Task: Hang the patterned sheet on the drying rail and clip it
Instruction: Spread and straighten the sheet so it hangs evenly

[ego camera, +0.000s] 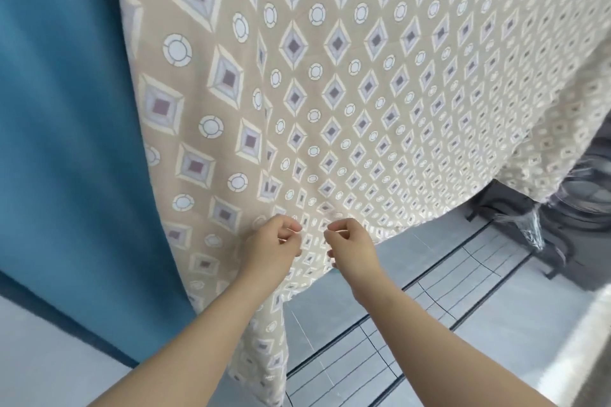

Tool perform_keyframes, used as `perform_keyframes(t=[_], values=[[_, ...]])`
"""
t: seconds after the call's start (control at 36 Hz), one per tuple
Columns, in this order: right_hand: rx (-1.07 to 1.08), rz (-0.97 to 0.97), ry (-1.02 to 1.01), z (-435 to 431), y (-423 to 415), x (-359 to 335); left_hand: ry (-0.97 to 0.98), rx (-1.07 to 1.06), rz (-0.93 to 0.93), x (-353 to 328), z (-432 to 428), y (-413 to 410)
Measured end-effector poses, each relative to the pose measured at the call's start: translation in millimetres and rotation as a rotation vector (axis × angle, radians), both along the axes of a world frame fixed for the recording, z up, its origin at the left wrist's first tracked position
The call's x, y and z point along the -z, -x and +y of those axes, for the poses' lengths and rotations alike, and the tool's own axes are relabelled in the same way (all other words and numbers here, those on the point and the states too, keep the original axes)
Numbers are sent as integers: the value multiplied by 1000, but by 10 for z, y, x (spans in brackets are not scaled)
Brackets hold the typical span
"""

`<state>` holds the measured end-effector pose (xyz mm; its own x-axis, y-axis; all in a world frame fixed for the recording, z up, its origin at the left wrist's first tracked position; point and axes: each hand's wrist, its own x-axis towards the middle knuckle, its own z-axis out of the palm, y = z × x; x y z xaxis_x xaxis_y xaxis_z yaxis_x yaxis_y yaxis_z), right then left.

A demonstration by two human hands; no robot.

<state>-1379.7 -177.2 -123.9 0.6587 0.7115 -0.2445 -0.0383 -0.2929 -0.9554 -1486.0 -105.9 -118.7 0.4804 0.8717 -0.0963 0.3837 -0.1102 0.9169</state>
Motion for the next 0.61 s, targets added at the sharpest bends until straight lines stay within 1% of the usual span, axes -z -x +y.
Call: perform_keyframes(t=[0.19,0.31,0.44,0.61], values=[[103,62,92,-150,-48,249,84,138,97,339,130,-101],[153,32,137,-265,-134,274,68,176,125,319,199,-244],[219,24,166,-443,-320,297,120,290,128,301,3,-569],[312,25,134,-765,-855,285,133,387,132,249,-282,-1161]])
